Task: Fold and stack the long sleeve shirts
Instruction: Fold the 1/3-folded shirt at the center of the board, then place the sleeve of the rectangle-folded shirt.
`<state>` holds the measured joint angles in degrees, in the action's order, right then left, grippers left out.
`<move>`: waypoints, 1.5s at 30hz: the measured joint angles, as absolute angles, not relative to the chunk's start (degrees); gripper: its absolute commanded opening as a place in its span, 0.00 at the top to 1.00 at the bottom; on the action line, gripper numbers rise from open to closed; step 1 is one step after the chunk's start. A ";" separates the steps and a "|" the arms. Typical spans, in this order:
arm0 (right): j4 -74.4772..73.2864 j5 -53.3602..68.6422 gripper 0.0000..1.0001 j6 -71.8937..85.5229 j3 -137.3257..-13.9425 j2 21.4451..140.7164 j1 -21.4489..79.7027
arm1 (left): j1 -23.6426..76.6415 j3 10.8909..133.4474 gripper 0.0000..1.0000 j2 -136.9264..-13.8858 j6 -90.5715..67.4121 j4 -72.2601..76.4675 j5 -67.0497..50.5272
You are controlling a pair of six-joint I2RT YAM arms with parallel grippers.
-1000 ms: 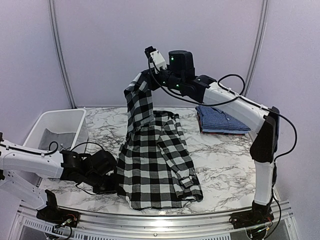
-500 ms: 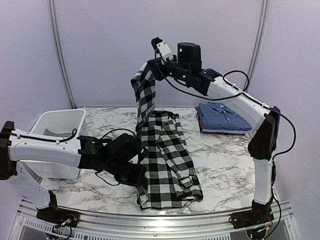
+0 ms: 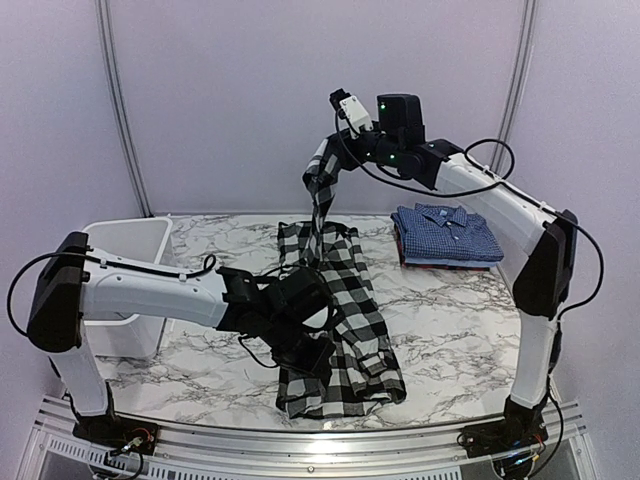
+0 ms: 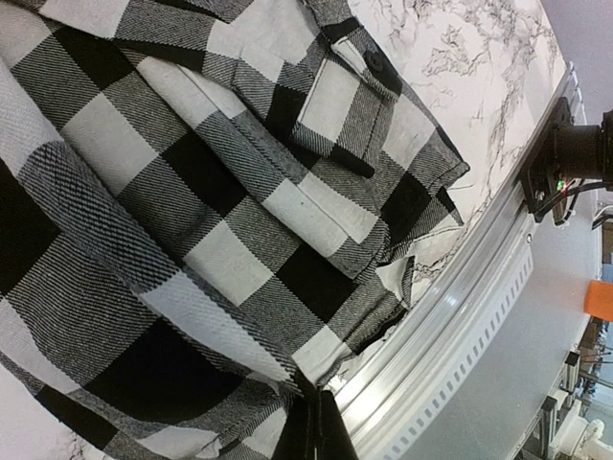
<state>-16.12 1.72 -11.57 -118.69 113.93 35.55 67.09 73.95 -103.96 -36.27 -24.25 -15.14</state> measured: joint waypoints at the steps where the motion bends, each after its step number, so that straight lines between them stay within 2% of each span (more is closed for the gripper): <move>1: -16.36 1.58 1.00 -11.70 -118.15 113.47 35.42 | 67.09 74.30 1.00 -104.68 -35.86 -24.38 -15.57; 15: -17.91 -1.83 1.00 -12.78 -112.55 109.80 33.67 | 67.13 78.89 0.99 -109.32 -33.58 -25.26 -18.02; 17: -18.13 -1.80 1.00 -12.80 -112.55 109.78 33.01 | 67.13 79.07 0.90 -109.73 -33.52 -25.23 -18.04; 19: -18.79 -1.43 1.00 -12.99 -112.55 109.75 32.69 | 67.13 79.31 0.69 -110.48 -33.43 -25.34 -18.15; 22: -20.71 -0.03 1.00 -13.41 -112.55 109.75 32.56 | 67.13 79.79 0.58 -111.28 -33.41 -25.36 -17.89; 24: -22.59 1.04 1.00 -13.65 -112.55 109.75 32.60 | 67.13 79.79 0.46 -111.24 -33.39 -25.41 -17.19; 31: -27.83 1.08 1.00 -14.39 -105.93 106.06 35.57 | 65.10 76.58 0.41 -103.13 -36.14 -24.56 -10.39; 38: -33.76 -1.87 1.00 -14.61 -101.84 104.09 43.29 | 53.95 66.46 0.42 -87.11 -42.30 -20.84 -3.81; 41: -36.36 -4.19 1.00 -13.98 -99.70 103.90 46.87 | 49.54 62.52 0.42 -85.38 -44.21 -20.18 -2.96; 45: -40.58 -6.15 1.00 -12.01 -94.96 103.88 51.07 | 49.04 59.64 0.42 -85.41 -45.10 -20.10 -2.98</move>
